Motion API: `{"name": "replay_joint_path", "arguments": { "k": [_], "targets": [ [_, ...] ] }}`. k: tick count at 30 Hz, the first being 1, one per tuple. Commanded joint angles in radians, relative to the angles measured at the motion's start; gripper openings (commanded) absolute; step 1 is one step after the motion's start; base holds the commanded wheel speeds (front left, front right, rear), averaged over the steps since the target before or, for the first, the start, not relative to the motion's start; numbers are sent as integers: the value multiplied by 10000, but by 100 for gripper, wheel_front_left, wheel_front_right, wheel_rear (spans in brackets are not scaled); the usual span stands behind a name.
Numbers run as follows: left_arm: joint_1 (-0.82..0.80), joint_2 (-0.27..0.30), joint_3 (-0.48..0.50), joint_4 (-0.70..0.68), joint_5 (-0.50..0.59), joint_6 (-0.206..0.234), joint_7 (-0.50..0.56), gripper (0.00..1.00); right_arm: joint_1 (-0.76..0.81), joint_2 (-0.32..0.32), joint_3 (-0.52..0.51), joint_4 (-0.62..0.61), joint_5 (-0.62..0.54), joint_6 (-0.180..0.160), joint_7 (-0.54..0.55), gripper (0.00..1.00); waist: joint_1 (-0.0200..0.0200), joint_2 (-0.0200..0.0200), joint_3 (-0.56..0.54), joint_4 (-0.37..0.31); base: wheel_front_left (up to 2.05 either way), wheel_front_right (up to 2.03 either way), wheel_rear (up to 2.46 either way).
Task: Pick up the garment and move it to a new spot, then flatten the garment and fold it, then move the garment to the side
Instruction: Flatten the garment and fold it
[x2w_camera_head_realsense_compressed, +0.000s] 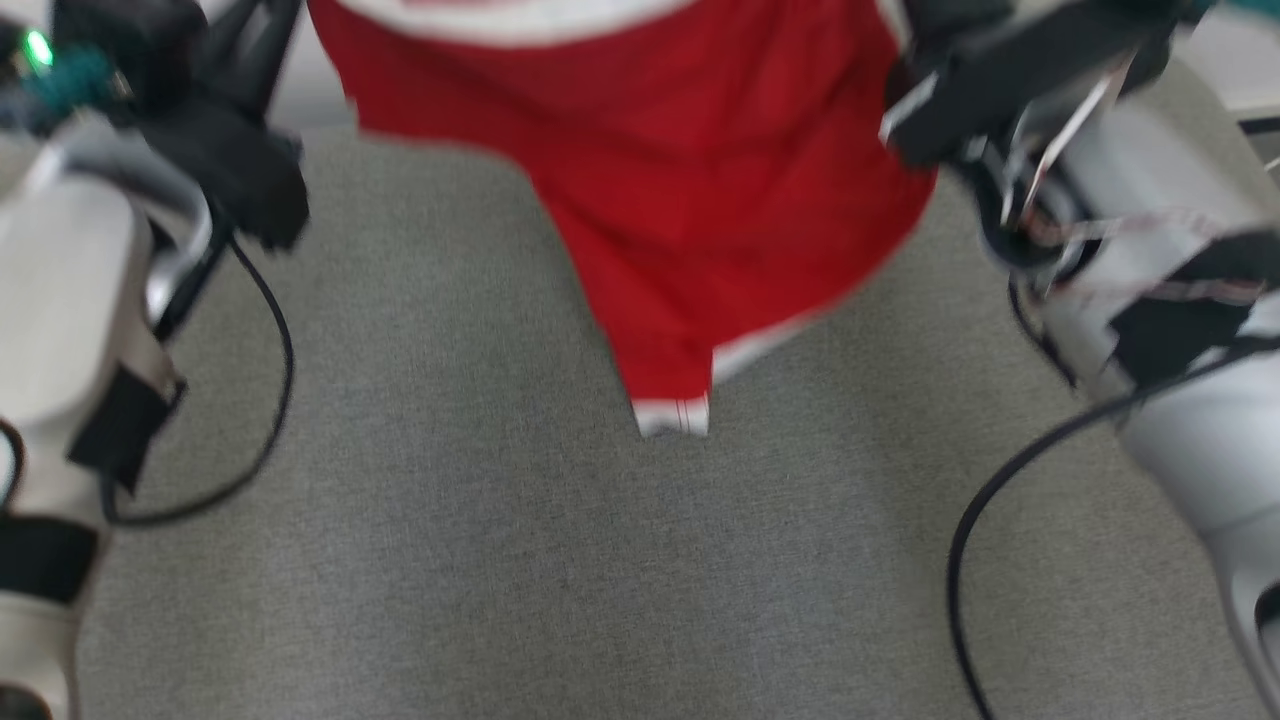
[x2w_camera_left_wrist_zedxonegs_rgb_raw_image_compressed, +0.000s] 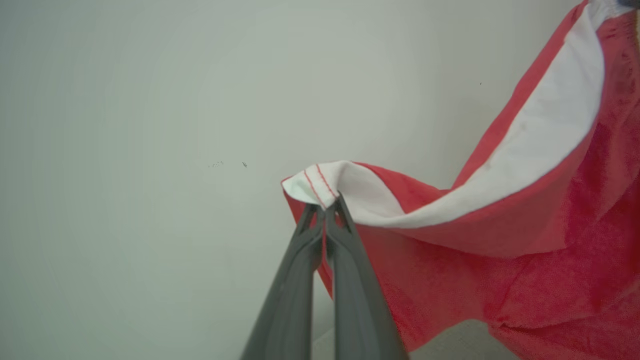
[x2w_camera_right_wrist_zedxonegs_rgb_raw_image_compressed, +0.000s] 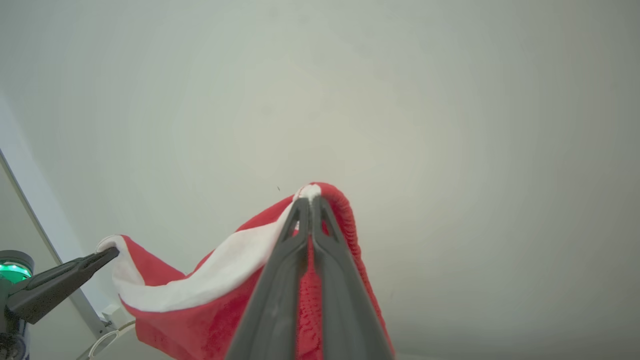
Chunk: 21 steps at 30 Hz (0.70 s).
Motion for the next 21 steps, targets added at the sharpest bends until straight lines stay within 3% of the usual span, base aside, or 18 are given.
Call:
{"name": "replay_joint_path", "arguments": {
  "k": [1, 10, 16, 21],
  "targets": [
    [-631, 50, -222, 290, -177, 14, 18, 0, -609, 104, -43, 300, 386, 4, -44, 0, -3, -2, 660, 141, 0, 0, 0],
    [-4008, -420, -929, 2338, -640, 13, -335, 0, -3715, 255, -178, 2342, 1118, 4, -209, 0, -3, -2, 1361, 547, 0, 0, 0],
    [-5256, -806, -1121, 3168, -373, 85, -1031, 0, -4979, 236, -187, 2820, 811, 4, -517, 0, -3, -2, 1891, 812, 0, 0, 0],
    [-5787, -1020, -1238, 3564, -5, 338, -1567, 0, -5317, 51, -265, 2287, 224, 4, -587, 0, -3, -2, 2600, 1026, 0, 0, 0]
  ]
}}
